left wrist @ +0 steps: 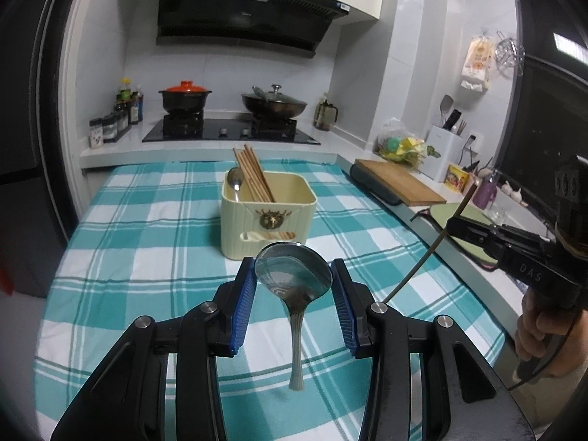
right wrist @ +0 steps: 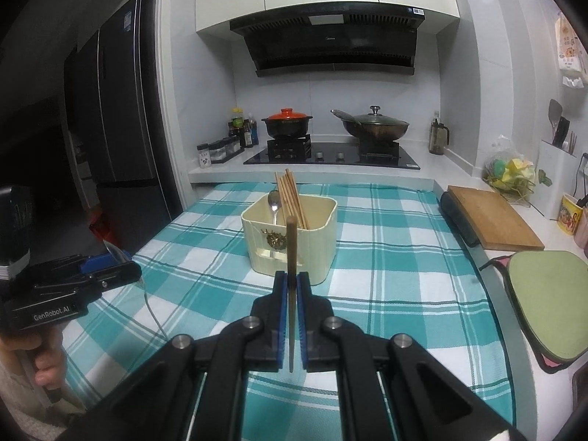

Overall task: Organize utensils
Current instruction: 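Lower the chopstick and spoon into the cream holder and open both tools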

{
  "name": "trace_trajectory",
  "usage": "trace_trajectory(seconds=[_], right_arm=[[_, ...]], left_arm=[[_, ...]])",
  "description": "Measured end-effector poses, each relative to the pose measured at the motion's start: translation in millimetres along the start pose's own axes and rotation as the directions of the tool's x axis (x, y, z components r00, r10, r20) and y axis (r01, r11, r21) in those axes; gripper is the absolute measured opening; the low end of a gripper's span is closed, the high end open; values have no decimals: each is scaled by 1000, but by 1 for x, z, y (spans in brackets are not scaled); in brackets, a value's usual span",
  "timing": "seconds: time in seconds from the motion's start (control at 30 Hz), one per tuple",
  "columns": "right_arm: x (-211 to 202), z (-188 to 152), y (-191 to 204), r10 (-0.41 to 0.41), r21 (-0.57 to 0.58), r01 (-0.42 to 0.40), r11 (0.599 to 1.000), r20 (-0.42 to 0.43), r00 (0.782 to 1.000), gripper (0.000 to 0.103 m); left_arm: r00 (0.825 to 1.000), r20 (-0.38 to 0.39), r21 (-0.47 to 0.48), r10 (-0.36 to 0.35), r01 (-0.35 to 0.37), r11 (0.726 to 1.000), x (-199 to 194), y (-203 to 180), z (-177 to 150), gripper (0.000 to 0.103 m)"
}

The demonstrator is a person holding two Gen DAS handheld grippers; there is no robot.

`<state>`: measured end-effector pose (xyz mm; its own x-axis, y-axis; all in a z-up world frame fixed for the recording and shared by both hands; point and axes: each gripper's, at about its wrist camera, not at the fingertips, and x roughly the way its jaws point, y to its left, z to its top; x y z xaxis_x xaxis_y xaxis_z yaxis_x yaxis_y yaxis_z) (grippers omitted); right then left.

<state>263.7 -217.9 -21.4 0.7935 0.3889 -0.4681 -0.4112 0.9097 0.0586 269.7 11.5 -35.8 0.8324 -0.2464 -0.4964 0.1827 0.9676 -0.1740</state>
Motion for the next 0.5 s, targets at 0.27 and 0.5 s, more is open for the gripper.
trace_trajectory(seconds=[0.27,0.5], right_arm=[[-2,15,-2,7,-5,-7,1000,16,1000,5],[-1,46,-11,16,4,-16,1000,51,999,5]], left_arm=[[1000,14,-24,-27,27,999,-2,4,30,41],[996,79,-41,-47,51,998,-5,14,86,41]])
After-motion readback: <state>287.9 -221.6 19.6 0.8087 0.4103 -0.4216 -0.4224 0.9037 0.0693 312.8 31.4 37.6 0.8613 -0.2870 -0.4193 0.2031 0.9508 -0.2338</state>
